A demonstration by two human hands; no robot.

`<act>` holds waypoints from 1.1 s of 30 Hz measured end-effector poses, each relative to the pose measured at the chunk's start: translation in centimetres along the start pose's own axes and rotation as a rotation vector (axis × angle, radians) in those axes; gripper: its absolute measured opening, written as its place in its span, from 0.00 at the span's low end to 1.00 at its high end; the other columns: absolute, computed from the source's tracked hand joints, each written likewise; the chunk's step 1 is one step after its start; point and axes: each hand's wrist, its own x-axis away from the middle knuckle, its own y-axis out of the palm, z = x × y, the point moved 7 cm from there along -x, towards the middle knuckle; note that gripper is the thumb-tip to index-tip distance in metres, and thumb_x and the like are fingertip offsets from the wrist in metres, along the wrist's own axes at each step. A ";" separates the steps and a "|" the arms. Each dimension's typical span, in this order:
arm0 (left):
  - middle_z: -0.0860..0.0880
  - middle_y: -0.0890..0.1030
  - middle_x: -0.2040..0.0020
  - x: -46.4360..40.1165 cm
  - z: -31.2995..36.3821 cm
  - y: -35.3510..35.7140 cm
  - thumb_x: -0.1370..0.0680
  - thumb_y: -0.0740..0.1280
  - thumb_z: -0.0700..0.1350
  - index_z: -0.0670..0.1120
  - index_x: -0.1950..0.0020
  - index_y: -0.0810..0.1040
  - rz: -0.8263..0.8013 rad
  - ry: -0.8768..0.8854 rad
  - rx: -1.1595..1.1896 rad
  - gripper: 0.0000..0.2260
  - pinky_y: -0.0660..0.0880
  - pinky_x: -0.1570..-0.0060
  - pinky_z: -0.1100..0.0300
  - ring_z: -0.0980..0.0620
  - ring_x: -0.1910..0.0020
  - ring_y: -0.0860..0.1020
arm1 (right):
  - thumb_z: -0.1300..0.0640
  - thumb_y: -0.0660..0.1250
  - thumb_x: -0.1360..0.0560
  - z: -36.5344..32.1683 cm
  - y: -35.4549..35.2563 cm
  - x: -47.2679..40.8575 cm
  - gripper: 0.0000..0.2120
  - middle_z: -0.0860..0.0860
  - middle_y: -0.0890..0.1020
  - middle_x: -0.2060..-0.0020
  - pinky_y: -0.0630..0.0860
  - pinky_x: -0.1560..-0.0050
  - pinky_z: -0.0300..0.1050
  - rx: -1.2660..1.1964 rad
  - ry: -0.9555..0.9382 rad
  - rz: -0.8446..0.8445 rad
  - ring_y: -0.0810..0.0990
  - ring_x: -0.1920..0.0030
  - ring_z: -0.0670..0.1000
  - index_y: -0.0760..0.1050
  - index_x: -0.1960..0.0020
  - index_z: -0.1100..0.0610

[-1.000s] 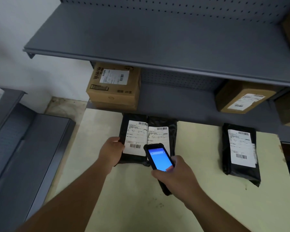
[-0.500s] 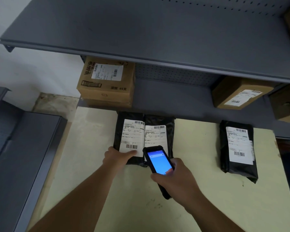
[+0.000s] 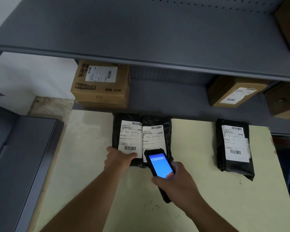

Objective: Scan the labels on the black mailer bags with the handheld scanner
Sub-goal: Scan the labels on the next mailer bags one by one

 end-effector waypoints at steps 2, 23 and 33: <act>0.43 0.79 0.39 0.3 0.1 -0.2 0.40 0.82 0.58 0.47 0.33 0.61 0.013 0.022 -0.017 0.45 0.80 0.42 0.43 0.38 0.42 0.79 | 0.49 0.78 0.33 0.2 0.0 0.1 0.22 0.47 0.82 0.64 0.79 0.65 0.45 -0.001 0.006 -0.005 0.77 0.75 0.43 0.72 0.44 0.47; 0.42 0.87 0.46 1.1 -3.6 -3.7 0.30 0.80 0.40 0.42 0.37 0.78 -0.298 0.039 0.259 0.23 0.81 0.52 0.52 0.42 0.49 0.85 | 0.46 0.79 0.33 1.3 -2.1 2.8 0.26 0.49 0.84 0.54 0.78 0.66 0.41 0.047 -0.056 -0.063 0.82 0.64 0.46 0.74 0.39 0.47; 0.45 0.84 0.40 3.6 -3.1 -5.6 0.35 0.84 0.46 0.43 0.29 0.74 -0.209 0.173 0.410 0.37 0.79 0.43 0.48 0.43 0.45 0.84 | 0.44 0.79 0.36 1.2 -3.8 4.4 0.24 0.51 0.86 0.53 0.79 0.60 0.46 0.100 -0.069 -0.095 0.88 0.53 0.54 0.75 0.45 0.49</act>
